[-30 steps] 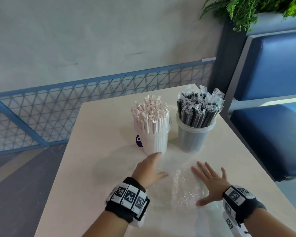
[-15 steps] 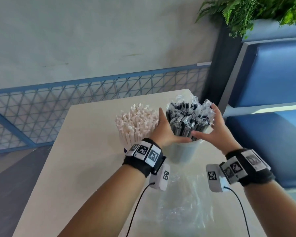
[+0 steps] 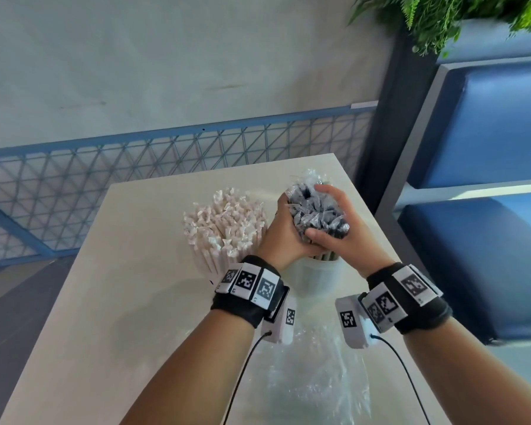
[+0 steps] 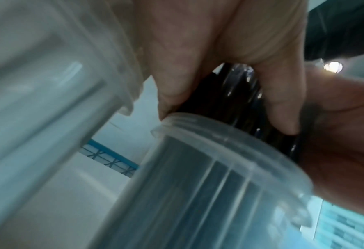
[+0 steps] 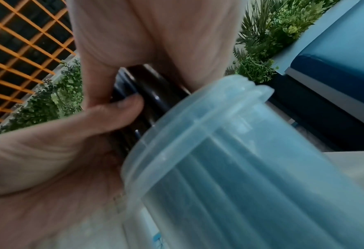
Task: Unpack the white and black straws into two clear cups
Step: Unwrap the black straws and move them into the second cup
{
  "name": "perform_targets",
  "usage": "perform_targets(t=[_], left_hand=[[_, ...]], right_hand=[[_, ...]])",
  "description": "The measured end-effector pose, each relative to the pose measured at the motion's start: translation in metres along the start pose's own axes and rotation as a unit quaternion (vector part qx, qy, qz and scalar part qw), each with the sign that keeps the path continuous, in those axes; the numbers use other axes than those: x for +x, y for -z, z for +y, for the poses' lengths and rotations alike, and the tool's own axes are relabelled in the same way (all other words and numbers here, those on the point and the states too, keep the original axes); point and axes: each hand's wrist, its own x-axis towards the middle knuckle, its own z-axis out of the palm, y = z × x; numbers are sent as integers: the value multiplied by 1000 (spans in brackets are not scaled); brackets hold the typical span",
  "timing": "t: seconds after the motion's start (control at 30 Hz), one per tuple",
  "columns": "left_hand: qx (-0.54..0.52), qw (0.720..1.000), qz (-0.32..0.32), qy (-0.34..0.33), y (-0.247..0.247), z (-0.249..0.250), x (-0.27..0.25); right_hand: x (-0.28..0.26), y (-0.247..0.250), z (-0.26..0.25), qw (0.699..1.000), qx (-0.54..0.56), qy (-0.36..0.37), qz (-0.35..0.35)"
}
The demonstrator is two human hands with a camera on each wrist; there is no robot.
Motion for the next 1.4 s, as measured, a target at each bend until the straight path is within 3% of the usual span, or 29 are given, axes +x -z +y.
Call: perform_targets(t=[0.13,0.27,0.43,0.5,0.57,0.67,0.73,0.8,0.9,0.97,1.07,1.13,1.27,1.4], left_hand=[[-35,996,79,-22,1,6,7],[-70,992,96,-53,11,25,12],[35,989,89,-111,28,42,12],[133,980,48,-143,33,49,12],[263,955,-27,-135,34,52,15],[404,901,-146,-64,29,46,18],[433,882,-180,-41,26,40,17],[419,891,-171,-37,26,37,17],[400,900,-168,-36,27,37,17],[350,925,-147,-36,26,33,15],[258,964,-55,-19,26,30,9],[207,978,-16,0,21,28,4],[130,991,10,-3,3,16,-2],[-42,996,16,74,-3,3,-4]], right_hand=[[5,1,-10,997,36,30,69],[13,7,-28,990,48,68,118],[16,14,-30,987,7,93,131],[17,17,-27,981,-59,111,148],[20,16,-24,975,-144,108,128],[23,10,-15,967,-253,14,3],[22,7,-10,963,-264,-26,-49],[21,8,-10,964,-263,-22,-40],[20,8,-12,957,-280,-5,-80],[17,10,-9,975,-214,-13,-54],[11,18,-3,997,-52,-48,18],[6,20,0,996,6,-87,-21],[4,19,6,991,6,-119,-67],[8,12,8,985,41,-141,-90]])
